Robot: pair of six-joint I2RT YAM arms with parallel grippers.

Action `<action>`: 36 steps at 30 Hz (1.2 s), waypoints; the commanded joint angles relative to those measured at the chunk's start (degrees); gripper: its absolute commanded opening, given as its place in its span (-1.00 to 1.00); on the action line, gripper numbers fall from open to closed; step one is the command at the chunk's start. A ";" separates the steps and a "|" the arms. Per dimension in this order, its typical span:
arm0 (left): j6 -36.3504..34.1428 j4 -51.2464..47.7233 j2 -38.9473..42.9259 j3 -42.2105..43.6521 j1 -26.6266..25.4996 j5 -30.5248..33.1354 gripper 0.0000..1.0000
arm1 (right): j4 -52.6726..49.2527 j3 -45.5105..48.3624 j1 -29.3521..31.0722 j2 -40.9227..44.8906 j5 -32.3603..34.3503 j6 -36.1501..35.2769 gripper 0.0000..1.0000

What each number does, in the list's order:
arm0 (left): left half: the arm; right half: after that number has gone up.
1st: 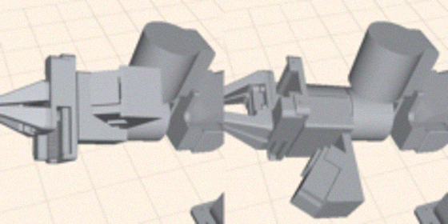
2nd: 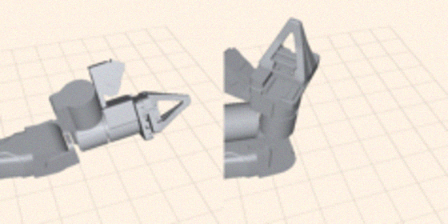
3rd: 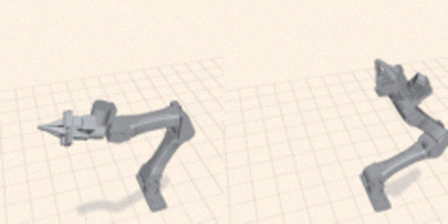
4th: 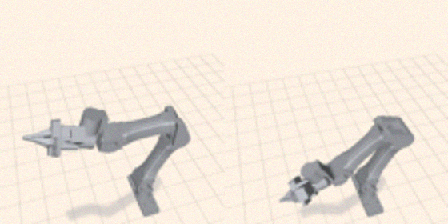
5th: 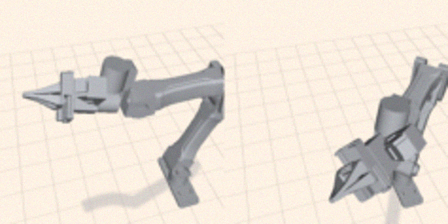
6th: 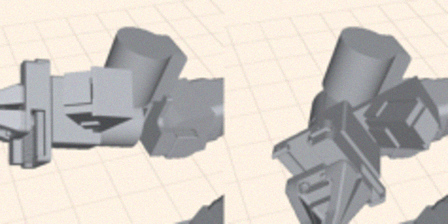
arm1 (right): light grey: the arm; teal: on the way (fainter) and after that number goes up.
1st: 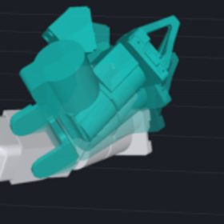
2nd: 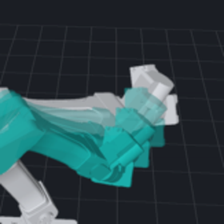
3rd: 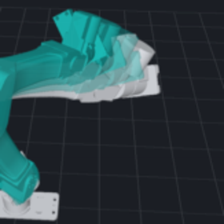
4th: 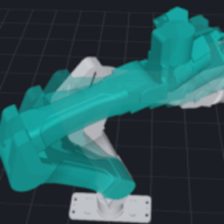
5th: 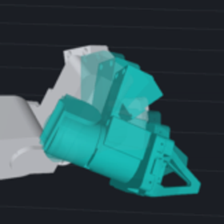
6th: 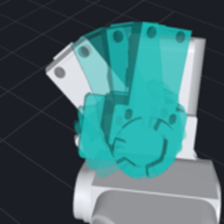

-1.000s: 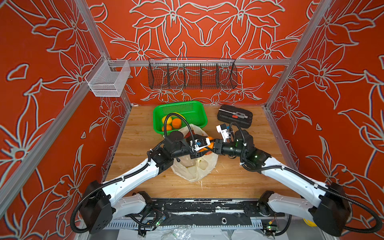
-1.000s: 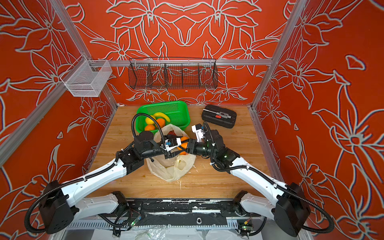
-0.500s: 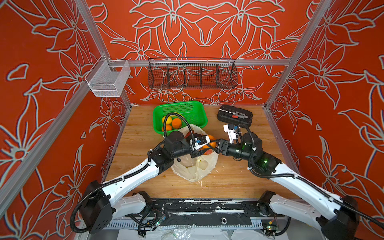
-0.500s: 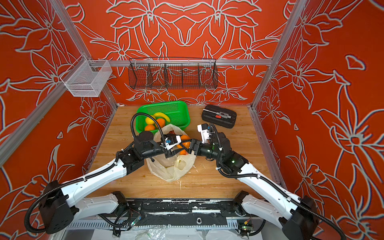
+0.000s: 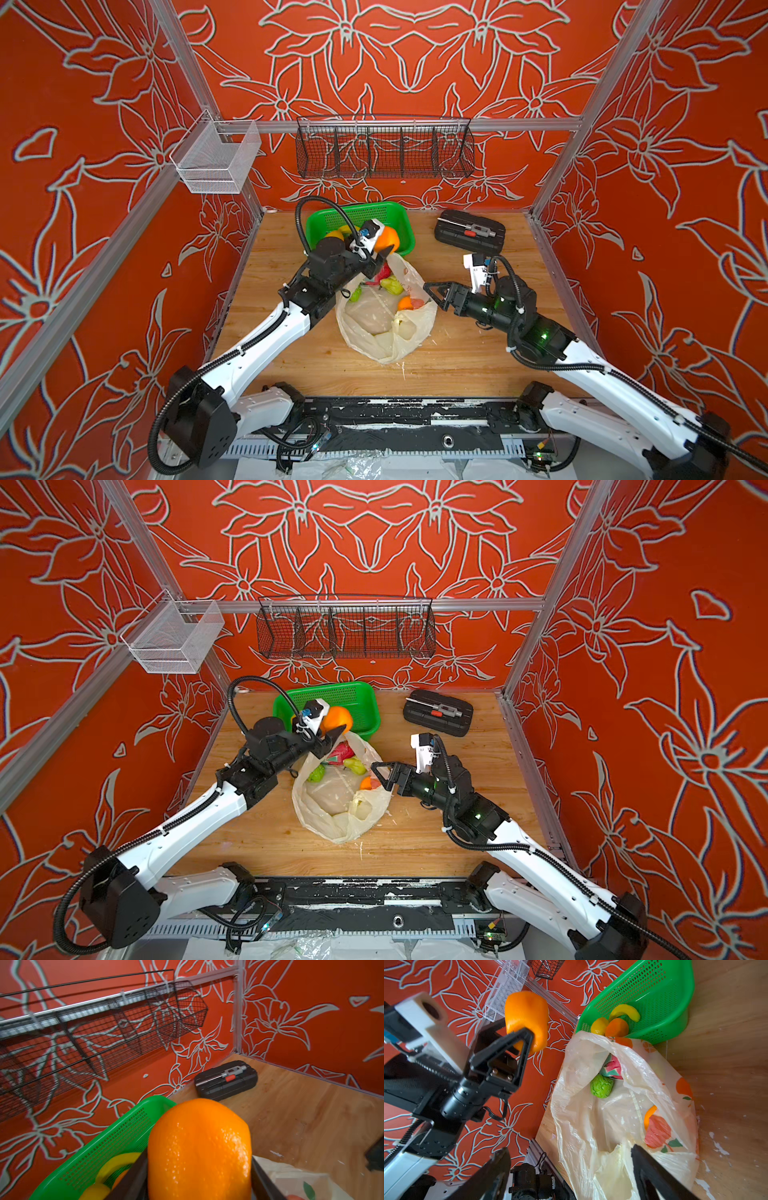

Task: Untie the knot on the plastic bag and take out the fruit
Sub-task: 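Carry the orange over the green basket with the left gripper while the right gripper withdraws, then lower the orange into the green basket and open the left gripper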

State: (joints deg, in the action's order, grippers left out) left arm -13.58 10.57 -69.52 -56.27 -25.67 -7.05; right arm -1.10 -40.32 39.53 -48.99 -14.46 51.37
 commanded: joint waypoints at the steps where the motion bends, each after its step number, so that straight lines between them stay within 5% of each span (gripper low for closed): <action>1: 4.18 -3.61 -2.08 -3.05 2.74 2.50 -0.07 | -0.78 0.68 0.02 0.75 1.69 -0.30 0.86; 18: 10.21 -15.59 -21.06 -16.13 15.19 4.15 -0.08 | -3.64 0.50 0.02 1.17 2.40 -0.40 0.87; 36: 5.24 -27.19 -41.62 -30.52 16.20 7.04 -0.08 | -5.84 0.52 0.02 2.23 3.01 -0.62 0.87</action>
State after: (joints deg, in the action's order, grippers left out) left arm -6.50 -13.80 -109.16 -84.23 -9.74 -0.93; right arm -5.93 -40.32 39.53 -47.97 -12.64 51.20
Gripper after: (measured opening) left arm 0.579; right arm 0.936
